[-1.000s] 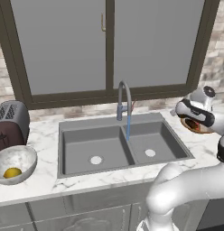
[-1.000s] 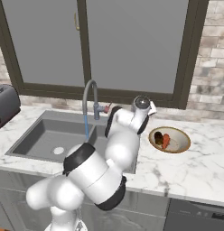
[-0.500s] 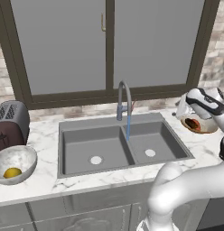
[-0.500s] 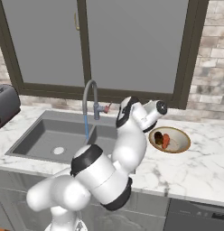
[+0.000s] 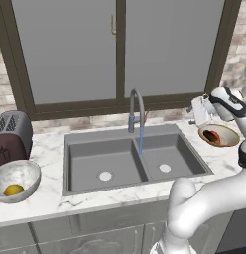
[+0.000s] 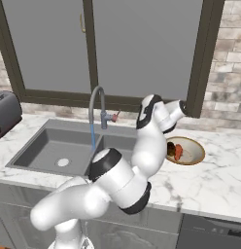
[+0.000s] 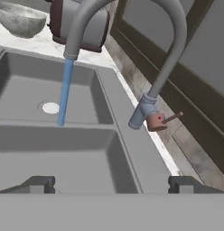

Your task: Pick the sweet potatos from the sink and place them in one bowl. Place the lemon in the other bowl. Then turn off the sink faucet.

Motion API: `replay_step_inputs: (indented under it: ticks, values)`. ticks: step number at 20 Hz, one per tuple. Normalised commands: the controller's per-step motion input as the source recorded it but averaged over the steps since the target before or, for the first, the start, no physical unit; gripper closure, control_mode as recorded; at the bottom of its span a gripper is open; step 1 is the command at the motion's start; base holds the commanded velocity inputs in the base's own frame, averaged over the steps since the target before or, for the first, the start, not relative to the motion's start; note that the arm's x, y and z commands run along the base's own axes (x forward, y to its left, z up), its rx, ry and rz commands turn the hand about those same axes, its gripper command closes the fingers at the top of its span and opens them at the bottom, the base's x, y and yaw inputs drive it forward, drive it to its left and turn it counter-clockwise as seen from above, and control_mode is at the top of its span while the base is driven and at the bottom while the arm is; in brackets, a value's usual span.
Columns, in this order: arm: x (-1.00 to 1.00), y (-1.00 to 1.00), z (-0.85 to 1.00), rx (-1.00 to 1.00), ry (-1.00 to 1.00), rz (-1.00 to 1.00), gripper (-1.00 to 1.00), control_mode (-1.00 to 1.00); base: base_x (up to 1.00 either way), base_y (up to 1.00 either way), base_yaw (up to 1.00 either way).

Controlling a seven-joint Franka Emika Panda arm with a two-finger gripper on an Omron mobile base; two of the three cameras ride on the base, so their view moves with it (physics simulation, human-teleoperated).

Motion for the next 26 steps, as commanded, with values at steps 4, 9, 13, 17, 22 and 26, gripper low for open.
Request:
replay_step_inputs:
  ticks: [4, 9, 13, 17, 22, 26]
  values:
    - [0.17, 0.54, 0.0, -0.02, -0.12, 0.1, -1.0, -1.0, 0.0, 0.0, 0.0]
    - [0.14, 0.62, -0.01, -0.04, -0.09, 0.02, -1.0, -1.0, 0.0, 0.0, 0.0]
    - [0.12, 0.59, -0.06, -0.07, -0.02, 0.0, -1.0, -1.0, 0.0, 0.0, 0.0]
    - [0.06, 0.56, -0.26, -0.11, 0.0, 0.0, -1.0, -1.0, 0.0, 0.0, 0.0]
    - [0.05, 0.45, -0.31, -0.11, 0.0, 0.0, -1.0, -1.0, 0.0, 0.0, 0.0]
    - [0.26, 0.36, -0.1, -0.09, -0.03, 0.0, -1.0, -1.0, 0.0, 0.0, 0.0]
